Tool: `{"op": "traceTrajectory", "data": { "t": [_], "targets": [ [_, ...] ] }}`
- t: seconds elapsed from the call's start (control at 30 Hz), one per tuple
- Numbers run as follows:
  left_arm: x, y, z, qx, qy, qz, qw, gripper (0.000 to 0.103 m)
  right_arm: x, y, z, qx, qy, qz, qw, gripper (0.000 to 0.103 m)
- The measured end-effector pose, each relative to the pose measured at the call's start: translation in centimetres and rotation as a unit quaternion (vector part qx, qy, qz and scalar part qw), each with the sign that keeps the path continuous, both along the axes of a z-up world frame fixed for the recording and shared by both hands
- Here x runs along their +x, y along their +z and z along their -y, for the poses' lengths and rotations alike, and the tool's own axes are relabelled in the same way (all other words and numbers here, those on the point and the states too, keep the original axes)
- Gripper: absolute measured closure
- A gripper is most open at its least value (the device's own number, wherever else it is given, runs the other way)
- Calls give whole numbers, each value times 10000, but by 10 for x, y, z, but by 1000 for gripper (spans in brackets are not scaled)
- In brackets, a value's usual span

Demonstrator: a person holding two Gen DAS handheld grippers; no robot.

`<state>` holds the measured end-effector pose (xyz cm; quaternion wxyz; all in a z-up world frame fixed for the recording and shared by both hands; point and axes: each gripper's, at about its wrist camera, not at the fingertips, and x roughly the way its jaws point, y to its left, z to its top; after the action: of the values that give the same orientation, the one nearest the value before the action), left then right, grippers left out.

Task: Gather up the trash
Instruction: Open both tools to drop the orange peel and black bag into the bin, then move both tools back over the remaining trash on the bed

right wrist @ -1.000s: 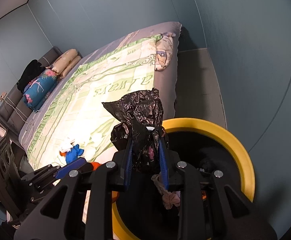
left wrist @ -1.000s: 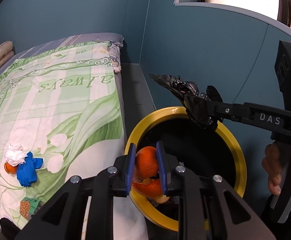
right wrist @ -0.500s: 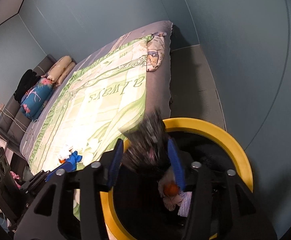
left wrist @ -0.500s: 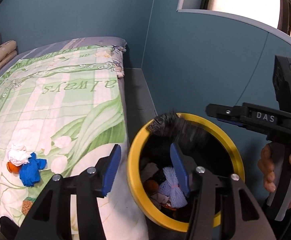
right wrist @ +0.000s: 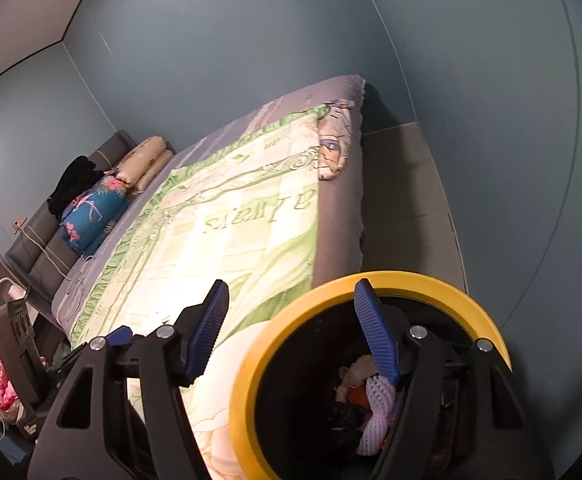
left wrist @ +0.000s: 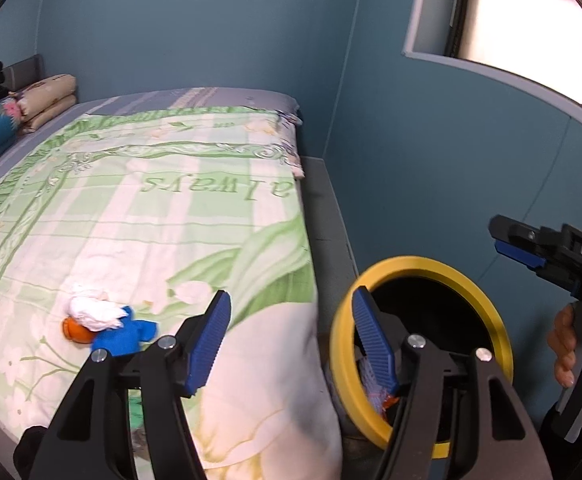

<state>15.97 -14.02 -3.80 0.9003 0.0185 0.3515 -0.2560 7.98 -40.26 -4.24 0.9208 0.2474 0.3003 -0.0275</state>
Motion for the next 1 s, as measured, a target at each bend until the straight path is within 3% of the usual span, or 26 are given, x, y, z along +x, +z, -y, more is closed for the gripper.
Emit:
{"op": "traceTrajectory", "data": {
  "t": [0.47, 0.8, 1.0],
  "targets": [
    [16, 10, -76, 168, 818, 192, 9963, 35, 14, 21, -52, -142, 863, 250, 9959, 34],
    [24, -8, -133, 187, 1327, -13, 9910, 35, 34, 28, -107, -415, 1413, 95, 9891, 33],
    [18, -24, -156, 133, 1510, -179, 9883, 35, 67, 30, -135, -434, 1824, -159, 9821, 33]
  ]
}}
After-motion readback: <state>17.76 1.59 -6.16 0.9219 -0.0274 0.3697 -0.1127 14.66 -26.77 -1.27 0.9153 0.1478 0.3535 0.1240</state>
